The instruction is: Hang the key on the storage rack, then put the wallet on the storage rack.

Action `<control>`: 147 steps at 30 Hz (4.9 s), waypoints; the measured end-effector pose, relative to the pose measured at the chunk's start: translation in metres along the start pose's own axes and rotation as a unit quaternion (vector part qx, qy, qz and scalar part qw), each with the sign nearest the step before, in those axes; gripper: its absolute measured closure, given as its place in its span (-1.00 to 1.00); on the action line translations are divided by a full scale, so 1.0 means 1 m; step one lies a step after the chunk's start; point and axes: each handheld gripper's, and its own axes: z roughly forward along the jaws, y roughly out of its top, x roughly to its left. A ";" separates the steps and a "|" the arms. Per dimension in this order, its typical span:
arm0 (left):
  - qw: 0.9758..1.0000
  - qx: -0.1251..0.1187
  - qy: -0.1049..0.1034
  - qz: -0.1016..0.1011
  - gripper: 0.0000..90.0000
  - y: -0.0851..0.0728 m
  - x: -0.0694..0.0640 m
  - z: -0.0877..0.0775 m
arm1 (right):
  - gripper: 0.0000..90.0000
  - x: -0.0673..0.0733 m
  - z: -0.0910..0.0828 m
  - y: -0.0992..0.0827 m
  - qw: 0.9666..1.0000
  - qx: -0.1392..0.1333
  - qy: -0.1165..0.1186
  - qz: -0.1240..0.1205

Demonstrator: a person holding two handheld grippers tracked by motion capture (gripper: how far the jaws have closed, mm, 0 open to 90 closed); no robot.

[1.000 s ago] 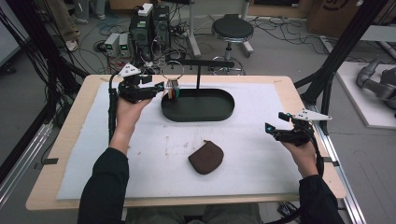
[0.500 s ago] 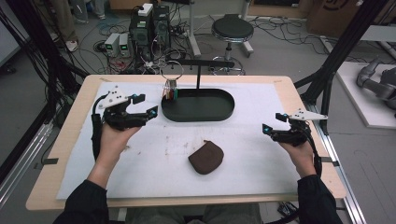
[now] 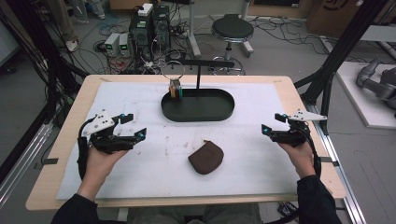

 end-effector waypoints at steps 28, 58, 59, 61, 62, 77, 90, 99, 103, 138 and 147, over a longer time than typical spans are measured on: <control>0.999 0.017 0.028 -0.009 -0.49 -0.030 0.016 0.005 | -0.57 0.002 -0.002 -0.002 1.000 -0.002 -0.002 0.002; 0.999 0.013 0.034 -0.013 -0.48 -0.028 0.019 0.007 | -0.57 0.023 0.001 -0.005 1.000 -0.012 0.028 -0.002; 0.999 0.014 0.033 -0.012 -0.49 -0.028 0.019 0.008 | -0.57 0.028 0.004 -0.006 0.999 -0.012 0.038 -0.001; 0.999 0.014 0.033 -0.012 -0.49 -0.028 0.020 0.009 | -0.57 0.034 0.008 -0.005 0.999 -0.010 0.048 -0.005; 0.999 0.014 0.031 -0.013 -0.49 -0.028 0.020 0.009 | -0.57 0.034 0.008 -0.005 0.999 -0.010 0.048 -0.005; 0.999 0.022 0.033 -0.015 -0.47 -0.030 0.020 0.008 | -0.20 0.077 0.038 -0.009 0.989 0.041 0.129 -0.066; 0.999 0.028 0.025 -0.015 -0.47 -0.032 0.018 0.012 | 0.00 0.092 0.051 -0.014 0.973 0.075 0.192 -0.100; 0.999 0.028 0.013 -0.014 -0.47 -0.031 0.014 0.014 | 0.02 0.097 0.056 -0.018 0.964 0.103 0.218 -0.114; 1.000 0.026 0.004 -0.018 -0.47 -0.031 0.012 0.016 | 0.06 0.098 0.058 -0.020 0.960 0.116 0.221 -0.127; 0.982 0.070 -0.174 -0.014 -0.21 -0.037 -0.046 0.089 | 0.11 0.107 0.067 -0.023 0.949 0.150 0.235 -0.148; 0.971 0.125 -0.206 -0.007 0.04 -0.044 -0.064 0.109 | 0.16 0.109 0.067 -0.023 0.946 0.151 0.245 -0.151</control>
